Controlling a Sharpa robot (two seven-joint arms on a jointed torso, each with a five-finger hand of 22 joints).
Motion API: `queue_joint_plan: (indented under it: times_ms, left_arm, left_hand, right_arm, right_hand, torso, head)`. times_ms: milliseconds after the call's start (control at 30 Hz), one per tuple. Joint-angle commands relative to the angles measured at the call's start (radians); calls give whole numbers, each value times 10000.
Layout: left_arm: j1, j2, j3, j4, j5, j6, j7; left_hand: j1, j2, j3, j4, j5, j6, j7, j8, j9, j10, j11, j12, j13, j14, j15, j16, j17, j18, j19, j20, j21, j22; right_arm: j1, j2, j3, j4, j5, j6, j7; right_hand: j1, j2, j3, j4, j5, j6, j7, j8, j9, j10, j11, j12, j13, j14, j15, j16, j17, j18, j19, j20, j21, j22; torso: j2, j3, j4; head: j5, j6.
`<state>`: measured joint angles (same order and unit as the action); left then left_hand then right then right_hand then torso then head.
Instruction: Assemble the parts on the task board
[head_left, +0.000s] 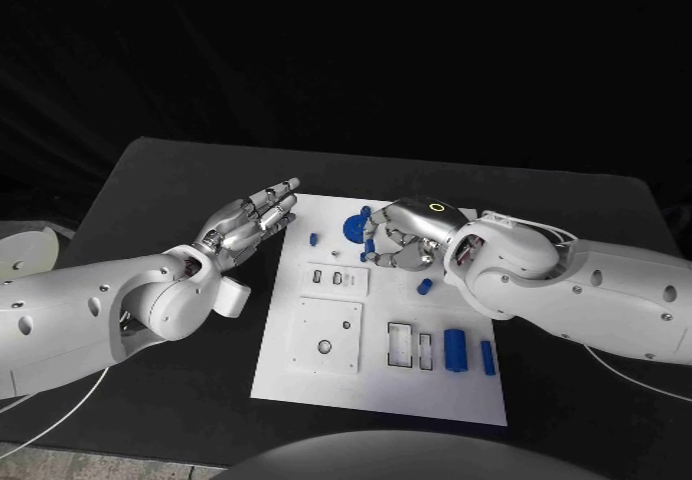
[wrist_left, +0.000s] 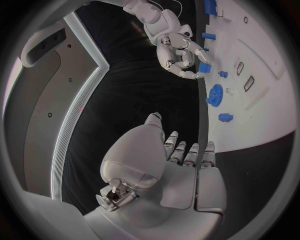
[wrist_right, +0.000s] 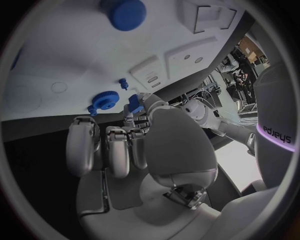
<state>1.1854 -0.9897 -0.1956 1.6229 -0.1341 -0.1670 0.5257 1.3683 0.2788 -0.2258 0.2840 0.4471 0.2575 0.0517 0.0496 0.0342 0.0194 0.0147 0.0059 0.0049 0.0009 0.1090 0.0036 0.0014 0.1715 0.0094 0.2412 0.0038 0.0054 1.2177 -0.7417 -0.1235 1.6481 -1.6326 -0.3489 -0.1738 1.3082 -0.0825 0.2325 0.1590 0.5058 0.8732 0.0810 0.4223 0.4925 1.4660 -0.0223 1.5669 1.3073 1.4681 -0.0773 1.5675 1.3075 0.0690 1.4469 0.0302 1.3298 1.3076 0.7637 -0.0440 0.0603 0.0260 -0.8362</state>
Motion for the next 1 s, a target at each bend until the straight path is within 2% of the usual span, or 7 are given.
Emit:
queue_joint_plan:
  times_ms: [33, 333, 833, 1000]
  left_arm:
    - [3, 18, 4, 15, 50, 257, 72]
    - [3, 32, 4, -16, 55, 288, 68]
    - [2, 70, 3, -71, 56, 322, 70]
    - [2, 76, 3, -80, 56, 320, 76]
  left_hand:
    - [114, -1, 58, -28, 35, -7, 32, 60, 12, 18, 68, 3, 15, -9, 58, -36, -14, 95, 13, 72, 50, 11]
    - [124, 3, 65, -34, 46, -8, 38, 61, 12, 16, 73, 2, 14, -9, 62, -36, -14, 95, 18, 75, 54, 14]
    - [133, 6, 72, -40, 56, -10, 41, 61, 11, 13, 76, 1, 13, -9, 65, -36, -14, 95, 20, 77, 56, 15]
    - [140, 8, 77, -44, 63, -18, 43, 60, 10, 14, 78, 1, 13, -9, 67, -36, -14, 96, 20, 78, 56, 14]
  right_arm:
    - [-146, 246, 12, -133, -564, 493, -295]
    - [-314, 440, 25, -127, -640, 640, -368]
    - [-371, 396, 27, -89, -635, 1023, -469]
    - [-374, 415, 27, -92, -633, 1094, -470]
  right_hand:
    - [17, -89, 31, -54, 49, 261, -204, 32, 33, 1048, 5, 39, 2635, 1007, -47, -47, 2570, -58, -35, -8, -44, 1298]
    - [20, -100, 44, -73, 49, 292, -209, 36, 38, 1048, 22, 39, 2635, 1006, -37, -53, 2566, -56, -38, -4, -56, 1294]
    - [66, -124, 95, -150, 23, 315, -197, 13, 38, 1048, 34, 39, 2635, 1005, -22, -55, 2564, -55, -38, 8, -69, 1293]
    - [75, -140, 117, -186, -25, 293, -178, -20, 32, 1048, 35, 39, 2635, 1001, -18, -71, 2551, -50, -45, 13, -91, 1286]
  torso:
    - [-6, 11, 1]
    - [-13, 7, -17]
    - [-14, 10, -5]
    - [-11, -1, -3]
  head:
    - [41, -33]
    - [77, -65]
    - [54, -96]
    - [43, -121]
